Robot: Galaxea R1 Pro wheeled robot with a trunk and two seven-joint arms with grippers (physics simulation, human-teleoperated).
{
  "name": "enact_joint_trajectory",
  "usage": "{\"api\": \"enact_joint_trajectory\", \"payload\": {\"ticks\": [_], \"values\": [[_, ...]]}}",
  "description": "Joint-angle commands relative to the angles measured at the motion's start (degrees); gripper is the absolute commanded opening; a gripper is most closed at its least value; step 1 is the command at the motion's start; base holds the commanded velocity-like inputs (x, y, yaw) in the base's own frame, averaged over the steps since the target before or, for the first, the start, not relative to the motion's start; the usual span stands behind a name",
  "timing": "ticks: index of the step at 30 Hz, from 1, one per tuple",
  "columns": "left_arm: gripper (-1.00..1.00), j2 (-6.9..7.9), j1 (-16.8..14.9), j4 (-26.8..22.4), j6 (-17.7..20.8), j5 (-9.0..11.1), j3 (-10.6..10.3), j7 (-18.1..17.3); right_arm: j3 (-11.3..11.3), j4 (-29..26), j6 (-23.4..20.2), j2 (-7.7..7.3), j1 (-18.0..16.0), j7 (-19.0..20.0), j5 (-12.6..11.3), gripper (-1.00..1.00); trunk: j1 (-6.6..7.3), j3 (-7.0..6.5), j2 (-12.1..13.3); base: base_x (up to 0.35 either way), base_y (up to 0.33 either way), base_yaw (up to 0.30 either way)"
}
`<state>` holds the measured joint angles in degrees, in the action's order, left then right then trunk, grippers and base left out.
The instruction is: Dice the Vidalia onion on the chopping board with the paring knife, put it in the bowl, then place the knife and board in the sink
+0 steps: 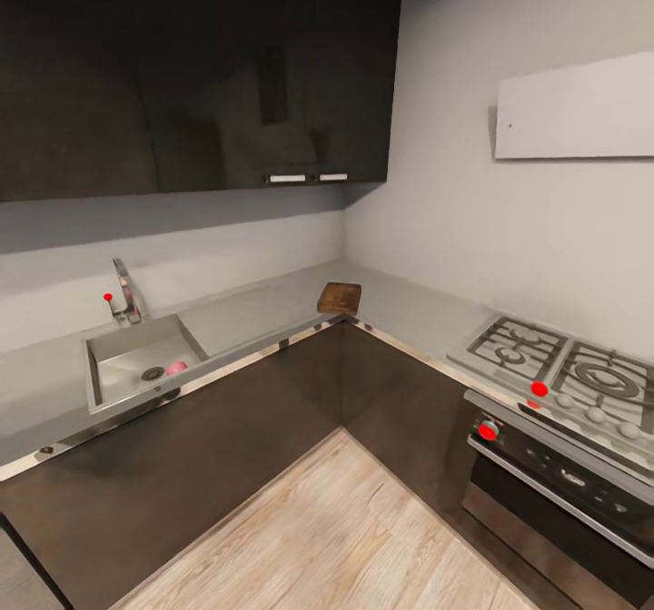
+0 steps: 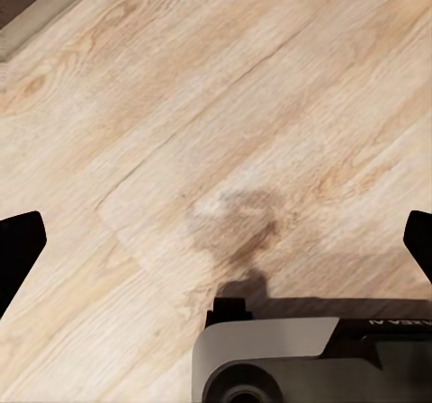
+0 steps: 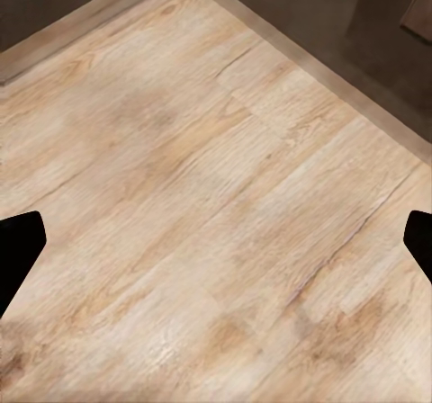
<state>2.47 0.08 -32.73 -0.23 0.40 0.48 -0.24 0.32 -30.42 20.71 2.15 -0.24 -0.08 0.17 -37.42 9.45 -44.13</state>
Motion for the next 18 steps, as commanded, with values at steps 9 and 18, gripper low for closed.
{"api": "enact_joint_trajectory", "payload": {"ticks": [9,18], "values": [[1.0,0.0,0.0,-0.1,0.0,0.0,0.0,0.0,0.0,0.0,0.2,-0.04,0.0,0.0,0.0,1.0,1.97,-1.55,3.6,0.0,0.0,0.0],[1.0,0.0,0.0,-0.1,0.0,0.0,0.0,0.0,0.0,0.0,0.2,-0.04,0.0,0.0,0.0,1.0,3.95,-3.17,7.2,0.0,0.0,0.0]]}}
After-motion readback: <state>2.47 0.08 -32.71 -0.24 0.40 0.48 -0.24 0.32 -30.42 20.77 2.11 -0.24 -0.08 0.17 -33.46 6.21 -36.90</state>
